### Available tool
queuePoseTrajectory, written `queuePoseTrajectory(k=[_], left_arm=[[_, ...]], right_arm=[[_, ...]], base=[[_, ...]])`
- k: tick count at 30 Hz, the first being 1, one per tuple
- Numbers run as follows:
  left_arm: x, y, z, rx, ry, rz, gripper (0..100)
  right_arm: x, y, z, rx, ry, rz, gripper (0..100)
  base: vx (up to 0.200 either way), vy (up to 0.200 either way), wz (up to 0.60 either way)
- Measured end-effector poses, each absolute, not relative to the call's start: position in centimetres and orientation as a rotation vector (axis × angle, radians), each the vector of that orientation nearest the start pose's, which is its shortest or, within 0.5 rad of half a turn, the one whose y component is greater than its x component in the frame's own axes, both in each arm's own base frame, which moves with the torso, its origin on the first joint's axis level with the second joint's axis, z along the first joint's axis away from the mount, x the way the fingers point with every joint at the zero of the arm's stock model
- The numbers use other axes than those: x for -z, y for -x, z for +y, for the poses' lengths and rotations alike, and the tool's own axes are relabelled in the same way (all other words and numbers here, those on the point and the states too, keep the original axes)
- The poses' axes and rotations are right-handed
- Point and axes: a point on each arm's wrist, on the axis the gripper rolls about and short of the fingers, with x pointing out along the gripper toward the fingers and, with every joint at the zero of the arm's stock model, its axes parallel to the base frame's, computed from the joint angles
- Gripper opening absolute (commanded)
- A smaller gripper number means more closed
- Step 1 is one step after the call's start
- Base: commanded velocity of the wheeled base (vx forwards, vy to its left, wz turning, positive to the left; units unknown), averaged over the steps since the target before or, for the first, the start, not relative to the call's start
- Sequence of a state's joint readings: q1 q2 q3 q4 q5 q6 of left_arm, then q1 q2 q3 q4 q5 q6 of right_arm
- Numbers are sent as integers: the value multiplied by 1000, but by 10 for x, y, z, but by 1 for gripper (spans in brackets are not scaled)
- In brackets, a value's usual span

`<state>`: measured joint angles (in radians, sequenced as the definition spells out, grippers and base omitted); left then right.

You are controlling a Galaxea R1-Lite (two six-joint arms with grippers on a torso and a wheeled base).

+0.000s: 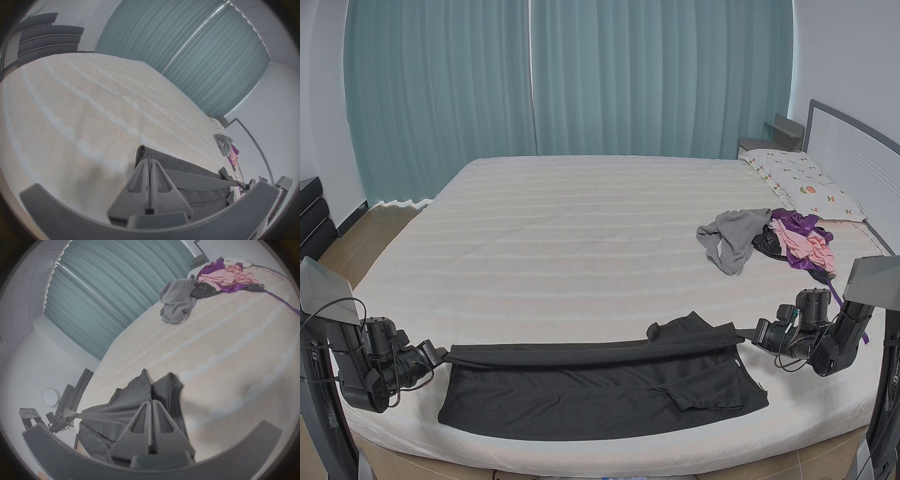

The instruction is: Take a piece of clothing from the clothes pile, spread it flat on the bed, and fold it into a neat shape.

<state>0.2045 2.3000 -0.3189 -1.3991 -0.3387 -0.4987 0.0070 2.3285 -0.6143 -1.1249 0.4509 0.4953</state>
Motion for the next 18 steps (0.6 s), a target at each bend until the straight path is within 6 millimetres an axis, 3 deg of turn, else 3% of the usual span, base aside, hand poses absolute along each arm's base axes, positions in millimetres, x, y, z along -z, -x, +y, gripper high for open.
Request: queuePoseTrajectory(k=[18], left_arm=[[36,-259,49,-21,624,684,0]], right_arm=[[37,-320,7,-285,-582,745,0]], base=[[0,0,0]])
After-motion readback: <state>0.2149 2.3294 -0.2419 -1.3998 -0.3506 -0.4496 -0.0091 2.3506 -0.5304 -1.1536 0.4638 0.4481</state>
